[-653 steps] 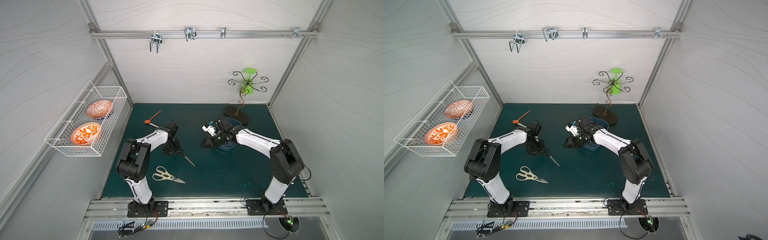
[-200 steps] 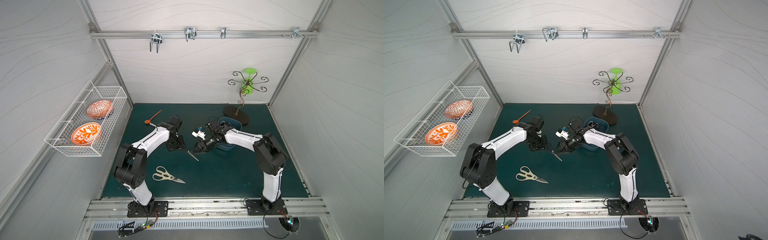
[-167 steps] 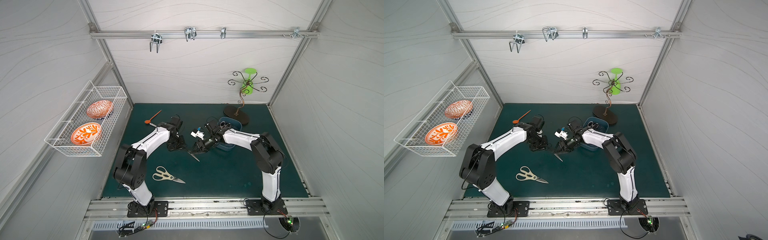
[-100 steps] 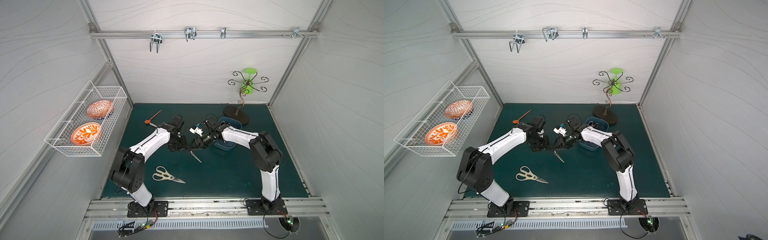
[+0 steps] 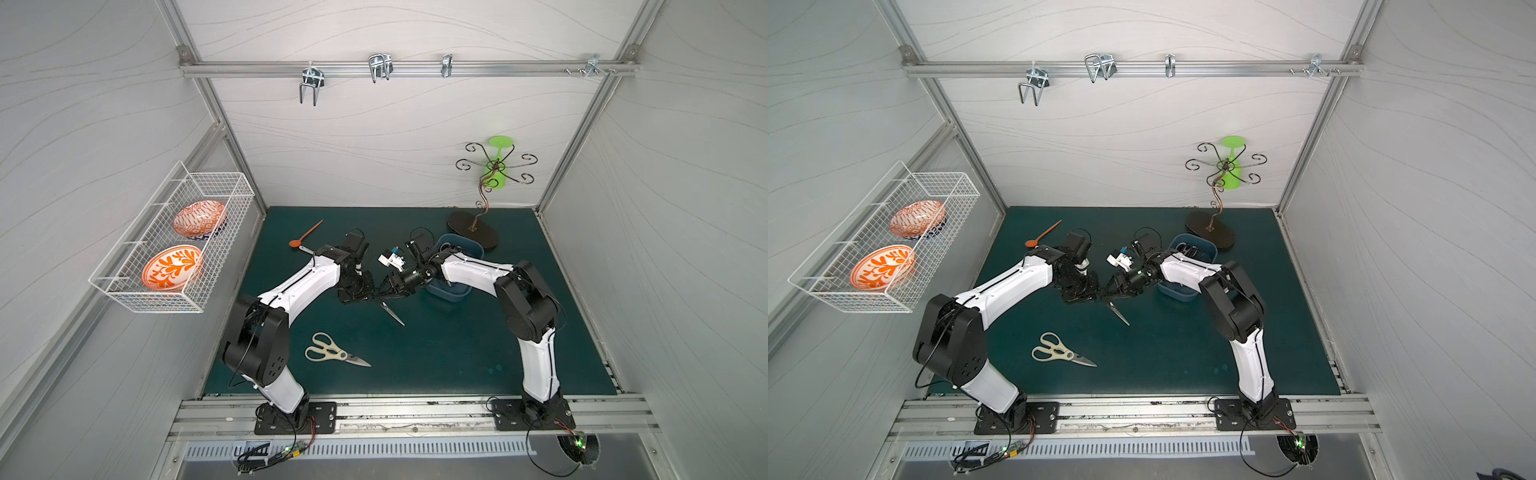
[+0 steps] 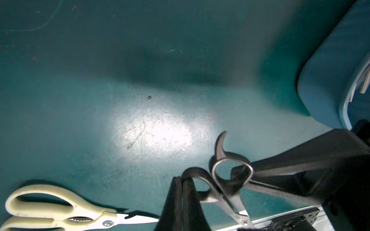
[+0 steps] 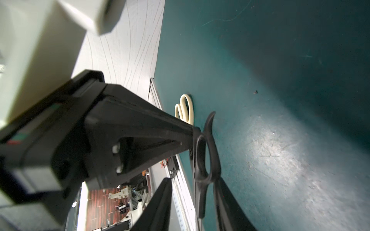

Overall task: Put the scissors into the storage box
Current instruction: Pick up the scissors from the center of the board, then place the scissors in the storage box.

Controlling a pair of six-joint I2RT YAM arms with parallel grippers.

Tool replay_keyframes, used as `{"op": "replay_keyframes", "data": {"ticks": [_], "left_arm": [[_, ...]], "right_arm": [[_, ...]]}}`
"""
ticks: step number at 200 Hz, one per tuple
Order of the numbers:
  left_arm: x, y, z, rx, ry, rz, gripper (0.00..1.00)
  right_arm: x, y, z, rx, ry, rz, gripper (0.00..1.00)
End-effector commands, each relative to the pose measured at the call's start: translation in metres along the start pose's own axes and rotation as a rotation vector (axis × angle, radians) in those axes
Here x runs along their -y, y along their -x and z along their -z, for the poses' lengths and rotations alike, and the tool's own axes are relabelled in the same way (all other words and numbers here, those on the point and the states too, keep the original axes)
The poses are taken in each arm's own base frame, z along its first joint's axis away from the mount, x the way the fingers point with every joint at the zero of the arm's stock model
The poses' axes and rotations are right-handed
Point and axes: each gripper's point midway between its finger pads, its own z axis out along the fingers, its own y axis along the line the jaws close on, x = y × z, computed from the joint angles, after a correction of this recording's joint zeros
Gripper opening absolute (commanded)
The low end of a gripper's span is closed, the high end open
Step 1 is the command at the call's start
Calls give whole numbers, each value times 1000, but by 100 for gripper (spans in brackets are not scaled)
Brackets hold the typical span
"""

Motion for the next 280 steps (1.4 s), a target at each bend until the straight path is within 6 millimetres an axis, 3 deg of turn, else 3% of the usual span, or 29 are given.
{"op": "replay_keyframes", "data": {"ticks": [1,98,138,161,189,217,255,280], "left_arm": [[17,6,16,43,-57,-11,0],[25,6,23,60,-87,-11,0],[27,9,29,69,-81,1,52],[27,17,44,109,-68,-1,66],[22,30,60,146,-116,56,67],[-4,40,60,166,-144,161,65],[-39,32,50,189,-96,245,65],[-52,21,43,184,-70,270,65]], "right_arm": [[-5,7,-4,8,27,5,34],[-6,7,-6,10,30,4,4],[-7,6,-2,17,27,4,0],[-4,8,12,48,14,-6,0],[1,17,50,129,-15,-21,0],[15,30,105,251,-83,-59,0],[61,50,188,480,-278,-163,1],[90,58,225,582,-378,-218,1]]}}
